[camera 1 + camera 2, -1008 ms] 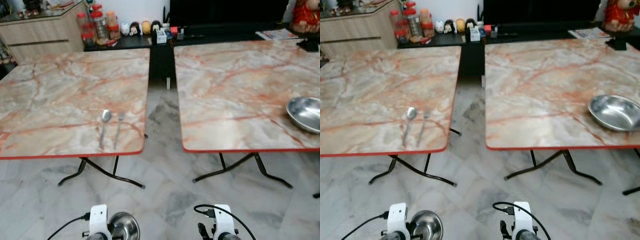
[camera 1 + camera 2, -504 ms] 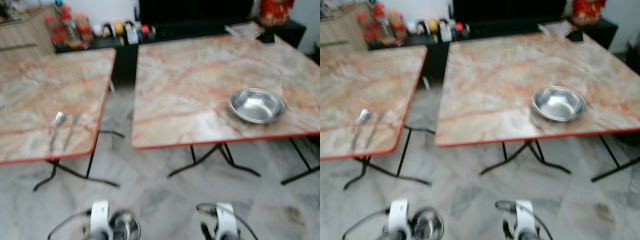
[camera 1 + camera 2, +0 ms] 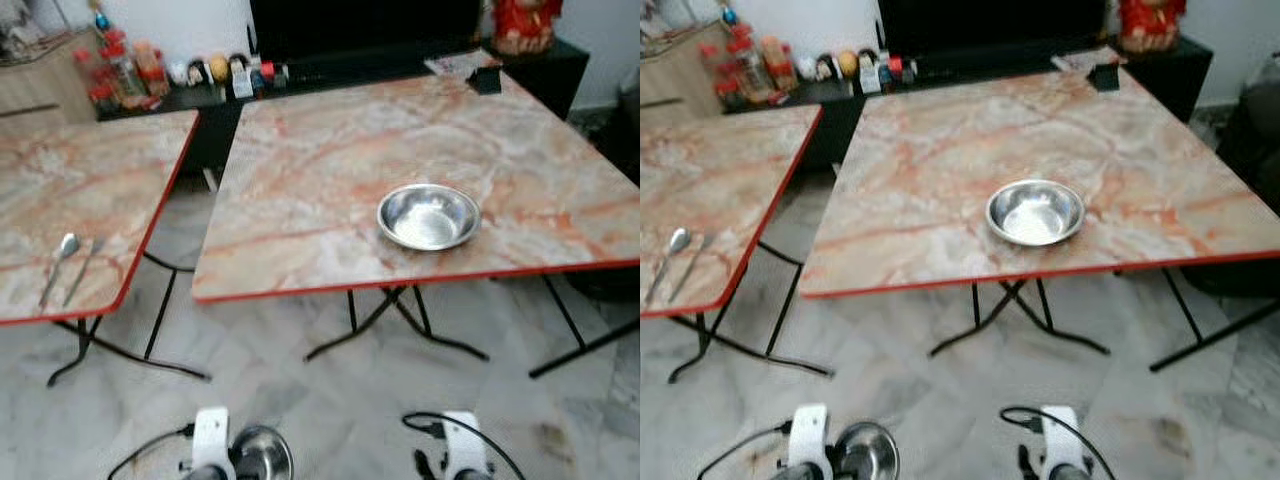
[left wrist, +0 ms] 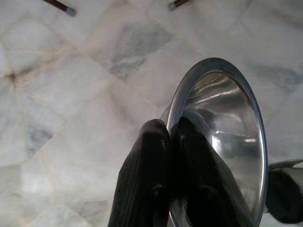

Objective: Setting the table

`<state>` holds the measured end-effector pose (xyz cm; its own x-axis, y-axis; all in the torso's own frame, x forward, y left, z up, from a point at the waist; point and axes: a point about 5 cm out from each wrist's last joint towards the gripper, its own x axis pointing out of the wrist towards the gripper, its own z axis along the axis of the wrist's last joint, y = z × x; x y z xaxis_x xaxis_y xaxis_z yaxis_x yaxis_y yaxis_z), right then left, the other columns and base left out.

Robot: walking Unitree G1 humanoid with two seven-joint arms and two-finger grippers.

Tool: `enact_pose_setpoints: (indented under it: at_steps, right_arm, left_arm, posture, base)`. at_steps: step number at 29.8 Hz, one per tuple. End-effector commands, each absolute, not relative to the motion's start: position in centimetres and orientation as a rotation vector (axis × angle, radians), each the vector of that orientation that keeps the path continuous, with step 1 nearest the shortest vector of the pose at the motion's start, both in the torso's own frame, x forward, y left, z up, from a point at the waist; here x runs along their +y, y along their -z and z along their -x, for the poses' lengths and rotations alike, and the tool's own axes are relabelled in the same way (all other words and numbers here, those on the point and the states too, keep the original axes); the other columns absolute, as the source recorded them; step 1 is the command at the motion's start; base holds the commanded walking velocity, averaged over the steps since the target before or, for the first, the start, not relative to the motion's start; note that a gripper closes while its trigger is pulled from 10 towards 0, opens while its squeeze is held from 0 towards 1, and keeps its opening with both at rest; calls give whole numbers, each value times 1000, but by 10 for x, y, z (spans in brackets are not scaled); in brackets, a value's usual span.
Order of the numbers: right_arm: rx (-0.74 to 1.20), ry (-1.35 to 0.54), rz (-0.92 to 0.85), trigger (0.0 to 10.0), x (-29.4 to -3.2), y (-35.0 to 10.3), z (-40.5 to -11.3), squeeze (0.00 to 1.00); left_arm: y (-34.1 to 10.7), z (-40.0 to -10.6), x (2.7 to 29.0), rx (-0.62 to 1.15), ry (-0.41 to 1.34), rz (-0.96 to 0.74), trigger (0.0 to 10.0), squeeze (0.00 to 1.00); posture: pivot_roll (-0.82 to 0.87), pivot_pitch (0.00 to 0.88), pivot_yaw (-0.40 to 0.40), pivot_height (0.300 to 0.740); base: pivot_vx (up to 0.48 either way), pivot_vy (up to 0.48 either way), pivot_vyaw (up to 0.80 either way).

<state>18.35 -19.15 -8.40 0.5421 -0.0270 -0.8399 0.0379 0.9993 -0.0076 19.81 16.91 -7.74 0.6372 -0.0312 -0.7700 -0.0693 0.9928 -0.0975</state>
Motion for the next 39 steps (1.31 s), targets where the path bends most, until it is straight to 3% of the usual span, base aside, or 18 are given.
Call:
enact_pose_setpoints:
  at_steps: [1, 21, 39]
  right_arm:
    - [994, 22, -39, 10000, -180, 85, -184, 0]
    - [996, 41, -34, 10000, -185, 86, -182, 0]
    - [981, 57, -39, 10000, -192, 83, -186, 0]
  left_arm:
    - [78, -196, 178, 892, -32, 97, 10000, 0]
    - [78, -196, 175, 892, -25, 103, 10000, 0]
    - [77, -201, 165, 884, -40, 165, 10000, 0]
  posture:
    - [-270, 0, 99, 740]
    - [-274, 0, 95, 740]
    - [-276, 0, 48, 740]
  base:
    - [0, -390, 0]
    - [0, -388, 0]
    - [0, 0, 0]
